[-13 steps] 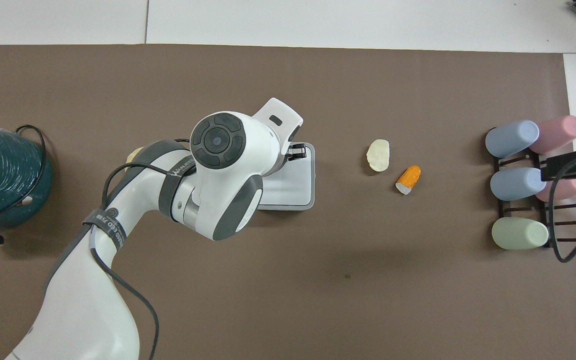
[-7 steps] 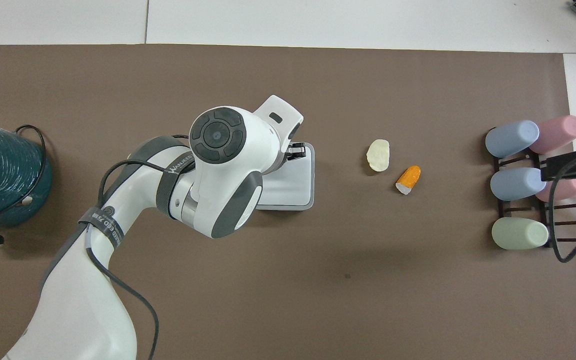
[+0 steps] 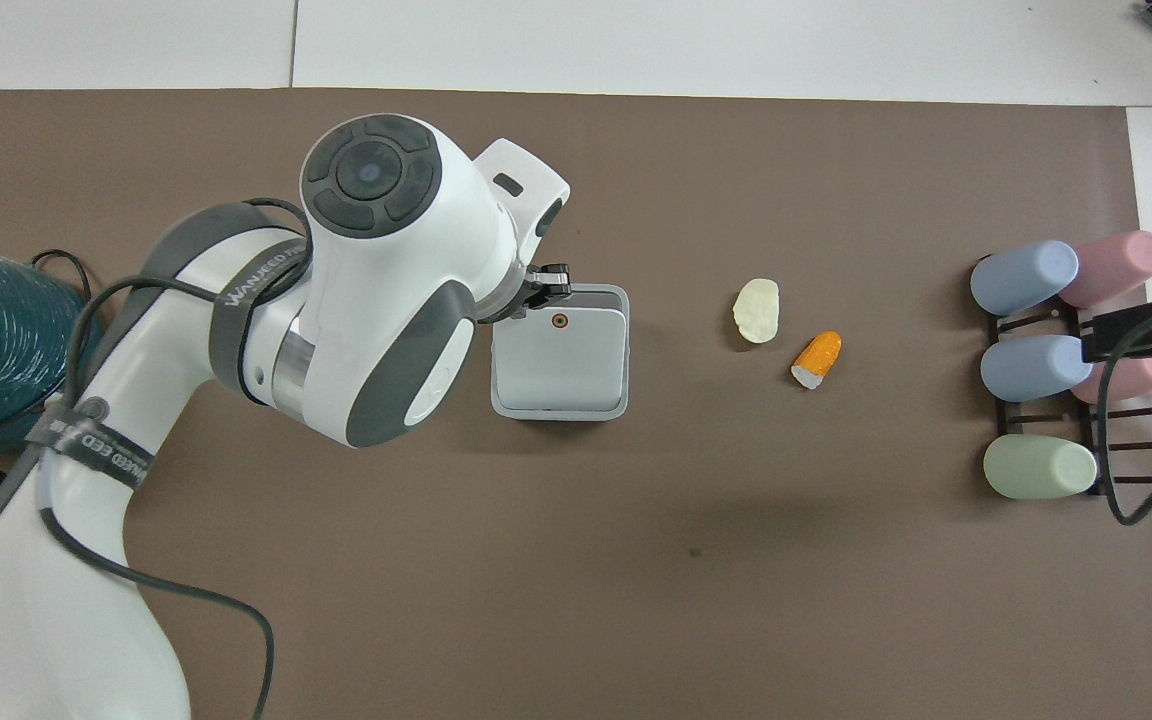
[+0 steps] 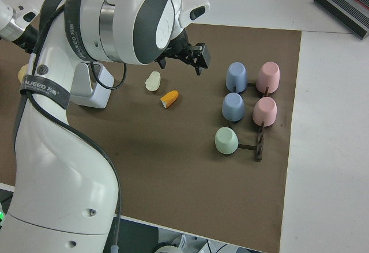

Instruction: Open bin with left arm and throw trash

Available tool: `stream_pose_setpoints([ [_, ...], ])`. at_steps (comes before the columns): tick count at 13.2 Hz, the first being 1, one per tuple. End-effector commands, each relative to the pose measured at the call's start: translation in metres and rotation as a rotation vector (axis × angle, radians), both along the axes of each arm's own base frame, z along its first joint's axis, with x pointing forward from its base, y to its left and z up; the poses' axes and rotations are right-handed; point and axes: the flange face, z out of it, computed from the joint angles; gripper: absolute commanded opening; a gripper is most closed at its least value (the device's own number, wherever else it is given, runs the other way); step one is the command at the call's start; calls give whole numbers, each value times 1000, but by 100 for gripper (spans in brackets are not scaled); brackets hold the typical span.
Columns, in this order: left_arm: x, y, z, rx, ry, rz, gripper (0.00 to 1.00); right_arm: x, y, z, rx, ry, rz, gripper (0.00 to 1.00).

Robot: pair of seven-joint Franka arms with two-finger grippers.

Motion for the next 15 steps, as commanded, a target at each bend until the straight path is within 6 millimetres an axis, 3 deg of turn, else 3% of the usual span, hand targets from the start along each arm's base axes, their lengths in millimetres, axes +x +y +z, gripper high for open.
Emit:
stream_pose_setpoints([
  [1,-4,22,24,50,46,9,0,-4,0,1,2,10,25,100],
  [3,1,53,42,57,62,15,0,-4,0,1,2,10,25,100],
  [7,8,140,90,50,29,-91,0,-4,4,2,2,4,38,100],
  [8,13,161,93,50,24,-121,0,-3,30,1,-3,-5,90,100],
  [10,23,197,87,48,10,-175,0,8,48,-25,-3,-92,84,100],
  [11,28,221,86,48,-5,-199,0,15,49,-48,-1,-114,46,100],
  [13,33,250,82,50,-6,-227,0,31,58,-85,2,-139,44,100],
  [14,34,258,82,59,-9,-224,11,41,59,-103,4,-123,11,100],
  [15,35,259,82,75,-14,-226,36,52,61,-123,6,-119,-25,100],
])
